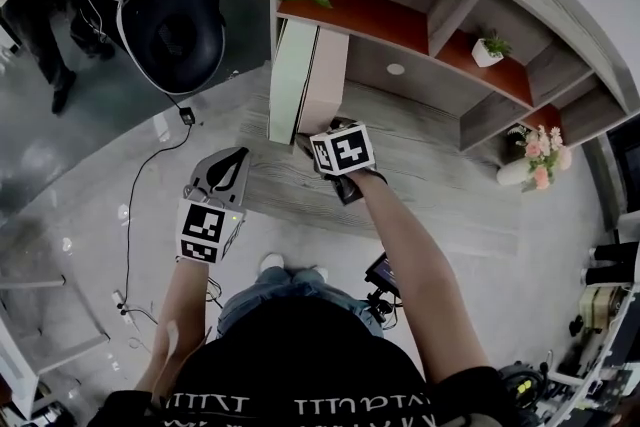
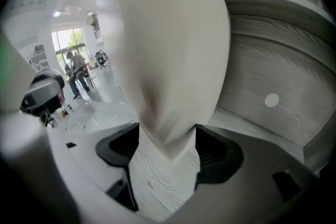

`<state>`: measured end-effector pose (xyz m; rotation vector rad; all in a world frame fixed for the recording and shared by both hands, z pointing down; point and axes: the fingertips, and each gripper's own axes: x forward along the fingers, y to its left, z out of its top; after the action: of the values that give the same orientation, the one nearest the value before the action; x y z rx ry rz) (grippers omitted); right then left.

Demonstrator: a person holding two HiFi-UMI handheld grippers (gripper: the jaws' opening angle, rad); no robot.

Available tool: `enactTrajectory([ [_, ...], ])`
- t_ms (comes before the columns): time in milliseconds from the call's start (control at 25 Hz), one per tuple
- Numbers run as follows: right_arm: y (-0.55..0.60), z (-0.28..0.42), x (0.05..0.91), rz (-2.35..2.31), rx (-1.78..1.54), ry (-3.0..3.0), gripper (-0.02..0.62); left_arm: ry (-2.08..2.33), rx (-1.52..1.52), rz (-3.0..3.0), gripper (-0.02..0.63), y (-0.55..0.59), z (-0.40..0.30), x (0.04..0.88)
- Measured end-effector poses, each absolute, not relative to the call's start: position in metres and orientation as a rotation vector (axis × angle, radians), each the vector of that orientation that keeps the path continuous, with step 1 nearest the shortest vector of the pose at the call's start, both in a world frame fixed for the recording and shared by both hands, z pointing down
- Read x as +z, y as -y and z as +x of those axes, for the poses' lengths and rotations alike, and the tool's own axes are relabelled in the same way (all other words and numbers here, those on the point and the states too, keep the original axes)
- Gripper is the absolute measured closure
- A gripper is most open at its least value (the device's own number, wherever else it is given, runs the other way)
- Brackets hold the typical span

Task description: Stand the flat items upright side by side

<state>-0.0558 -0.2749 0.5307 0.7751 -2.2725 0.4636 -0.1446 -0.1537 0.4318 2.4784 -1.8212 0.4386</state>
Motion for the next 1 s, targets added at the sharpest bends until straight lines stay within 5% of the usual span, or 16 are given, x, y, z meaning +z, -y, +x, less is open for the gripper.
enactTrajectory([
  [1000,0.303,-0.055,0.530,0.691,0.305,2.253,0.259,1.895,0.421,2.429,0.592,0.162,-0.160,0.427],
])
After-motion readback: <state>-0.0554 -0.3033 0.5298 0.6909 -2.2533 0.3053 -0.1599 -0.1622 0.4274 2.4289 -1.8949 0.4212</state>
